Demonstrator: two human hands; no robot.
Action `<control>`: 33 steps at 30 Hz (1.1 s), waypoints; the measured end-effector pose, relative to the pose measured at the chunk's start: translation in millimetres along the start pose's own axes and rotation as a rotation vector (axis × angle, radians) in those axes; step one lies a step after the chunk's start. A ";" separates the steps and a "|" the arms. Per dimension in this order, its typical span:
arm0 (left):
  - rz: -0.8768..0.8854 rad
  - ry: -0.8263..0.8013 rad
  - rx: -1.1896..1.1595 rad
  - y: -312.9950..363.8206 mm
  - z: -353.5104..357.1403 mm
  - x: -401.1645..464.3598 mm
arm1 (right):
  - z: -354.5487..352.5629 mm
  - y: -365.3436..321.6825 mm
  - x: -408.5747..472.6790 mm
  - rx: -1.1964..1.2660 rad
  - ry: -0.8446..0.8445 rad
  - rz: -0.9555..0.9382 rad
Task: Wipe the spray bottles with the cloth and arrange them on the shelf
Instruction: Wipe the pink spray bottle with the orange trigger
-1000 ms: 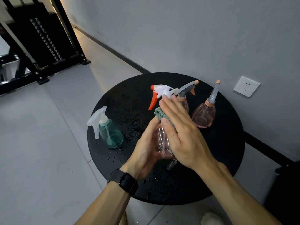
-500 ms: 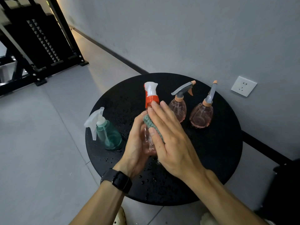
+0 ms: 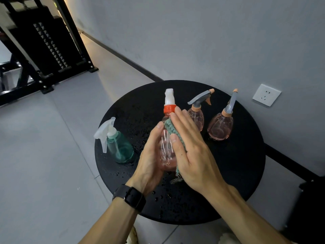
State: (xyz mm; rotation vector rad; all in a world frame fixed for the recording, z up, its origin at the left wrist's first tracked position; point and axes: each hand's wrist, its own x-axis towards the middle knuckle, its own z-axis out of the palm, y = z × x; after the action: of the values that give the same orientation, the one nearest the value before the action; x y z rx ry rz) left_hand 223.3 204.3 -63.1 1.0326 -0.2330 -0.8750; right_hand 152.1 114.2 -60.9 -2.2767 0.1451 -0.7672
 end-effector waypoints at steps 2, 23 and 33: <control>0.008 0.004 -0.060 2.5 -0.7 1.9 | 5.8 -0.8 -5.2 -0.013 0.030 -0.029; -0.054 -0.050 0.055 10.8 -0.1 -7.0 | -0.4 -2.3 5.0 0.179 -0.018 0.151; 0.058 0.044 -0.147 11.0 -2.4 1.4 | 17.6 -5.0 -11.9 0.144 0.050 0.078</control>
State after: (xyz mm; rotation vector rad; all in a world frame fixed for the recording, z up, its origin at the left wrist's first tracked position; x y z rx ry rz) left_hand 231.3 207.3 -55.7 0.9032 -0.1588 -0.8043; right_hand 151.8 132.2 -73.2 -2.1051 0.1946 -0.7689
